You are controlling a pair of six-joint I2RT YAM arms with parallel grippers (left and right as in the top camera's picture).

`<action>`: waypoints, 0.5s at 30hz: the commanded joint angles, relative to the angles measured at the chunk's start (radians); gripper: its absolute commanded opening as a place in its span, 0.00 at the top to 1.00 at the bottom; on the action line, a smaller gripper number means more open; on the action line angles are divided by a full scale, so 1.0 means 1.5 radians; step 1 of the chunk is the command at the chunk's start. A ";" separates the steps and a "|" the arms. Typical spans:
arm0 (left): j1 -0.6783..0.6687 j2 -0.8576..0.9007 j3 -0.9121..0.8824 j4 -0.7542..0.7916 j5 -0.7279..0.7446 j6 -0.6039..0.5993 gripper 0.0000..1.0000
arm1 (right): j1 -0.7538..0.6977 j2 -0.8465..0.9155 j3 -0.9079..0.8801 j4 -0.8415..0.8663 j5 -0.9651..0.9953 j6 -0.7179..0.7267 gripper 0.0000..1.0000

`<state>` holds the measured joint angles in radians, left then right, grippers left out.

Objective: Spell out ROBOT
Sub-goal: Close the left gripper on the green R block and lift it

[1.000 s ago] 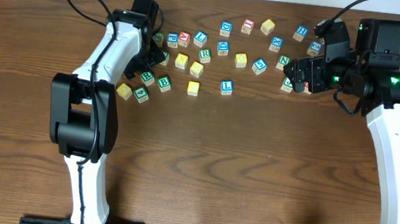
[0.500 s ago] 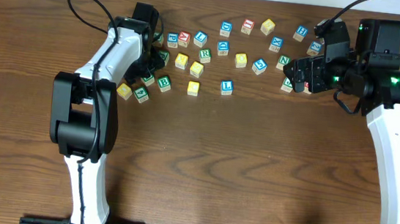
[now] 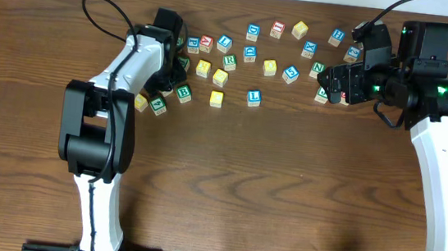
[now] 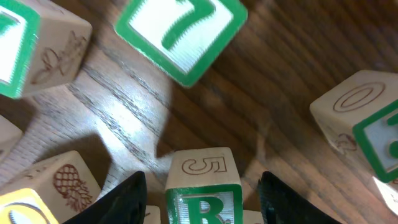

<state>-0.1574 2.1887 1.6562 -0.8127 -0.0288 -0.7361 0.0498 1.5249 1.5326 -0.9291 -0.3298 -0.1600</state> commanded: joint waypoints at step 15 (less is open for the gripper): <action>-0.001 0.009 -0.010 0.017 -0.004 -0.001 0.68 | -0.002 0.003 0.014 -0.002 -0.008 0.006 0.05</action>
<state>-0.1593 2.1887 1.6485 -0.7845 -0.0292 -0.7364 0.0498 1.5249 1.5326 -0.9295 -0.3298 -0.1600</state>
